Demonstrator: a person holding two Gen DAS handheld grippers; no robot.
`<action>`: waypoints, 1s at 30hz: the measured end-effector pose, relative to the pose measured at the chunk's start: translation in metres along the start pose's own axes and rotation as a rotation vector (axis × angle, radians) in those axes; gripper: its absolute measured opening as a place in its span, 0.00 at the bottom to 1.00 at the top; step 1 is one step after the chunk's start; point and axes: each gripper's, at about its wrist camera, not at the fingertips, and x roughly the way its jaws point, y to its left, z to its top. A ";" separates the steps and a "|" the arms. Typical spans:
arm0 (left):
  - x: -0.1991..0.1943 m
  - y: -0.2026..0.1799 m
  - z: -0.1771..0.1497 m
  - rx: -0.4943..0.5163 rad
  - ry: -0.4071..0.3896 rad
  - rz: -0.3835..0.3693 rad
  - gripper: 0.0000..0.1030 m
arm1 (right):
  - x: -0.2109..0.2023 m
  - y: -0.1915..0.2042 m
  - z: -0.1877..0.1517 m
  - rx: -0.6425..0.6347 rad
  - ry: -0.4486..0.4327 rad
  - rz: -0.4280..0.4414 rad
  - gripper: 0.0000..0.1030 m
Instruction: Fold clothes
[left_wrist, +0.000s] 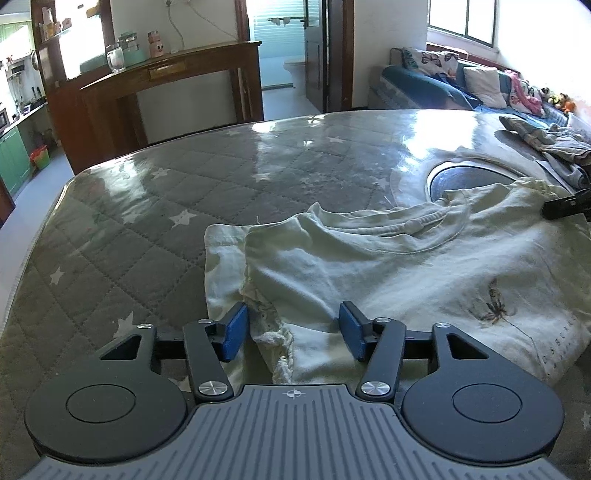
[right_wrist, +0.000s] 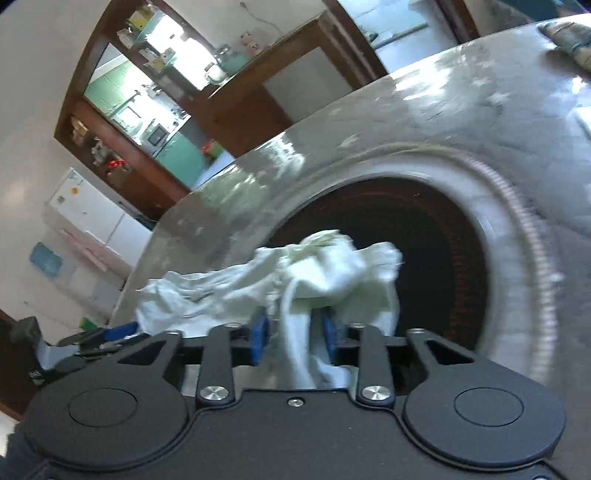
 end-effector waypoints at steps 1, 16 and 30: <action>0.000 0.000 0.000 0.000 0.000 0.001 0.56 | -0.004 0.002 0.000 -0.033 -0.006 -0.027 0.45; -0.021 -0.011 0.002 0.026 -0.058 0.022 0.55 | -0.004 0.071 -0.001 -0.461 -0.104 -0.140 0.21; -0.023 0.004 0.001 -0.052 -0.040 0.010 0.53 | 0.012 0.065 -0.011 -0.446 -0.036 -0.230 0.32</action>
